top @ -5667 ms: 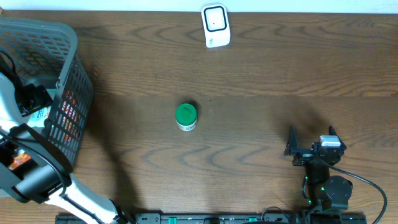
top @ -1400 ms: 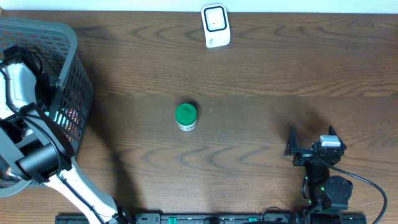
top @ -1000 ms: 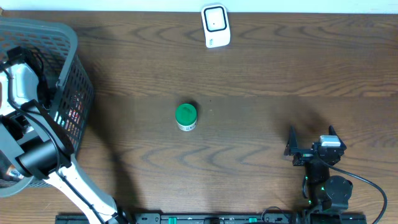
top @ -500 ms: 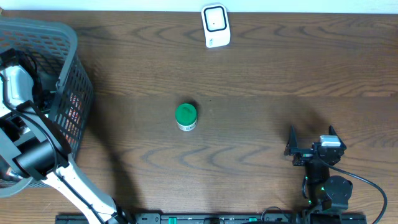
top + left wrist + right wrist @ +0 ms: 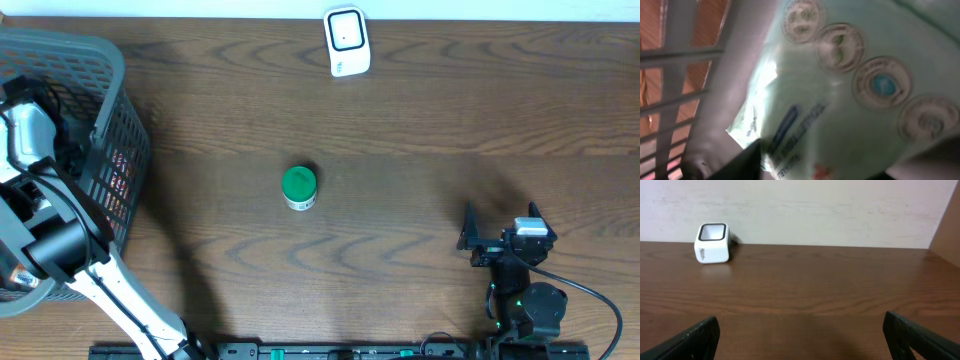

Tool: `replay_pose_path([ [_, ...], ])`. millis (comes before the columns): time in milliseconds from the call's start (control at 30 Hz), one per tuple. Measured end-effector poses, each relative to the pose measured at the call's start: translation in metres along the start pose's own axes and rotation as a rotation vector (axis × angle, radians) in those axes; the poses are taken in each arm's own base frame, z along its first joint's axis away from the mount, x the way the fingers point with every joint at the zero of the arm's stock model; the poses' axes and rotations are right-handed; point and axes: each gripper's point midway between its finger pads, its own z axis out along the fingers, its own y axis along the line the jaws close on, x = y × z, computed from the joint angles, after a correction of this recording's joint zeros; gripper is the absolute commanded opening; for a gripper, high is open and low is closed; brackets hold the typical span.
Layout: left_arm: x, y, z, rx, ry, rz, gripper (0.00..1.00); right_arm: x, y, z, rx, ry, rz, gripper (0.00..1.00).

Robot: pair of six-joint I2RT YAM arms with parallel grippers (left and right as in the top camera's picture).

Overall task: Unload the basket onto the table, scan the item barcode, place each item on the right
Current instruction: 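Grasp the mint-green toilet tissue pack with the left gripper and lift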

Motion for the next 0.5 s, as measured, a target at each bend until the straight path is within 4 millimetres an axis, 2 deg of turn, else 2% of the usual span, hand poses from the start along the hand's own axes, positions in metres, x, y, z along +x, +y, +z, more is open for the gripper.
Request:
replay_pose_path([
  [33,-0.0007,0.0008,0.0018,-0.011,0.000,0.002,0.08,0.0000,0.0001,0.0000,0.000,0.000,0.000,0.99],
  [67,-0.0010,0.0021,0.0026,-0.022,0.000,0.005,0.08,0.0000,0.0000,0.0000,0.000,0.000,0.000,0.99],
  [300,-0.0025,0.0066,0.0023,-0.058,-0.005,-0.002,0.07,0.0000,-0.0001,0.0000,0.000,0.000,0.000,0.99],
  [500,0.0053,0.0083,0.0007,-0.055,0.020,-0.035,0.07,0.0000,-0.0001,0.0000,0.000,0.000,0.000,0.99],
])
